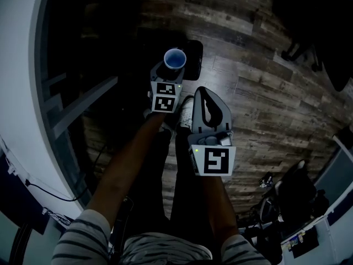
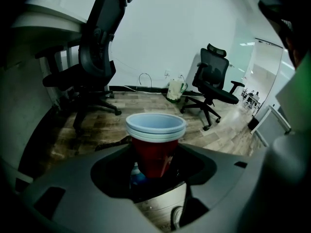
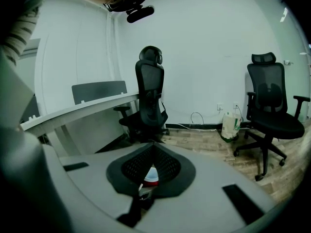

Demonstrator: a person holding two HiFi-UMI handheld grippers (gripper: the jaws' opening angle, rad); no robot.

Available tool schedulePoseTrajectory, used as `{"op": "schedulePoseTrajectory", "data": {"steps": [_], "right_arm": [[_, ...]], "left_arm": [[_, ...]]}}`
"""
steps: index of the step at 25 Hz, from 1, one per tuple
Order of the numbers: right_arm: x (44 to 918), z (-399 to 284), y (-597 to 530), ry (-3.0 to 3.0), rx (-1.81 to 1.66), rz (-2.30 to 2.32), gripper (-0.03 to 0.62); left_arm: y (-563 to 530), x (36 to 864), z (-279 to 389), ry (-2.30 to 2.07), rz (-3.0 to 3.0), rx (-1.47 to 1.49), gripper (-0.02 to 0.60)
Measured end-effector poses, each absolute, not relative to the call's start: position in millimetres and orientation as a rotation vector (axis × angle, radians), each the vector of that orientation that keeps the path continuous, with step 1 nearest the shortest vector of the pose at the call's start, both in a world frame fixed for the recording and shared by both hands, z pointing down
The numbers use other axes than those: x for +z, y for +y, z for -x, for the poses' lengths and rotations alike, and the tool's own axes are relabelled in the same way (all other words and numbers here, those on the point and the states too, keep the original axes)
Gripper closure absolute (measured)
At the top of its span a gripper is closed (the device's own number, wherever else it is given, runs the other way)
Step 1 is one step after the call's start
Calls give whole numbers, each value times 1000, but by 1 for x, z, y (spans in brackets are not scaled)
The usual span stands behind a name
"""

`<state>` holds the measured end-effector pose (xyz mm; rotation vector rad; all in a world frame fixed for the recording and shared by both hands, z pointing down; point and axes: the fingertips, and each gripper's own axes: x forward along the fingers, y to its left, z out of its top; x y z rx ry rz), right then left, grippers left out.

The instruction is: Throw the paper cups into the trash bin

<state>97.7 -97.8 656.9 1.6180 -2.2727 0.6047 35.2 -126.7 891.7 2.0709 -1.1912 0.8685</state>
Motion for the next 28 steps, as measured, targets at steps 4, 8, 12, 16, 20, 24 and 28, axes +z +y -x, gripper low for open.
{"op": "schedulePoseTrajectory", "data": {"steps": [4, 8, 12, 16, 20, 24, 28], "right_arm": [[668, -98, -95, -2245, 631, -1603, 583], [668, -95, -99, -2268, 622, -1605, 583], [671, -94, -102, -2273, 605, -1588, 583], [669, -93, -109, -2297, 598, -1602, 583], [683, -97, -97, -2239, 641, -1561, 583], [686, -98, -96, -2245, 642, -1578, 583], [684, -97, -99, -2275, 622, -1594, 583]], "left_arm": [[-129, 907, -33, -1197, -2012, 872, 303], [-129, 919, -35, -1193, -1981, 879, 302], [-130, 933, -34, -1183, -1956, 906, 302], [-130, 946, -28, -1188, -1890, 892, 302], [-132, 951, -25, -1216, -1821, 844, 302], [-128, 962, -28, -1207, -1770, 831, 302], [-128, 967, -31, -1202, -1746, 827, 302]]}}
